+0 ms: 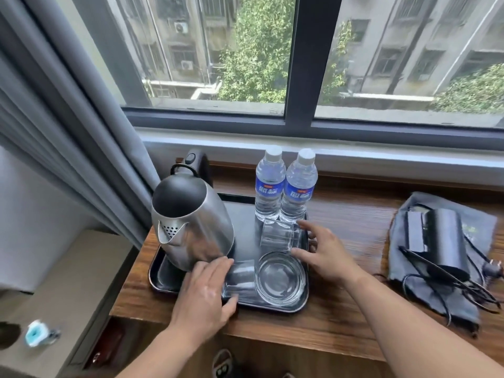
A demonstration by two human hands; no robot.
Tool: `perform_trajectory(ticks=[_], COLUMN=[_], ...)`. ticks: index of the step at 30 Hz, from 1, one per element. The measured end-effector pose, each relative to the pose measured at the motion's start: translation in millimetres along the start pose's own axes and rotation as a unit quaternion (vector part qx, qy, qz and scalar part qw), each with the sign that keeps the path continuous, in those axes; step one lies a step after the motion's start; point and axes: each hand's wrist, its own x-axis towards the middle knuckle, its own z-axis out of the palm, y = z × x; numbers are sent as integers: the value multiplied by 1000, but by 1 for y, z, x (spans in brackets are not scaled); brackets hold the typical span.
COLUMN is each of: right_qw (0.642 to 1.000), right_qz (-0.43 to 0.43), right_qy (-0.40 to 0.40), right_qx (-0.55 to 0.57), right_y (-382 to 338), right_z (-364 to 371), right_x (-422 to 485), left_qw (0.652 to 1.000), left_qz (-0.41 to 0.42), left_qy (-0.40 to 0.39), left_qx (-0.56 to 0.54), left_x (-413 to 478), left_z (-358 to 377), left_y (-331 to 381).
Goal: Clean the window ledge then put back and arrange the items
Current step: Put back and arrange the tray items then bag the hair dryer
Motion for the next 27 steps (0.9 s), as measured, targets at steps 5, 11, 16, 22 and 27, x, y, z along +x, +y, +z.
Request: perform_trajectory(ticks=[5, 11, 16, 22, 27], right_qw=[999, 999, 998, 995, 992], right_qz=[12, 12, 9, -2, -11], right_qy=[-8, 1, 31, 55, 72], right_qx=[29, 47, 57, 81, 106], right_y=[3, 7, 6, -1, -8], right_z=[4, 6, 2, -9, -13], right_x=[3, 7, 1, -5, -7], left_qw=[996, 988, 967, 948, 950], left_qz=[-9, -32, -93, -145, -148], left_qy=[48, 59, 67, 108, 123], left_qx=[-70, -136, -226, -260, -245], left_x=[1, -7, -9, 25, 68], left_z=[-1, -7, -30, -56, -48], left_y=[3, 21, 33, 57, 75])
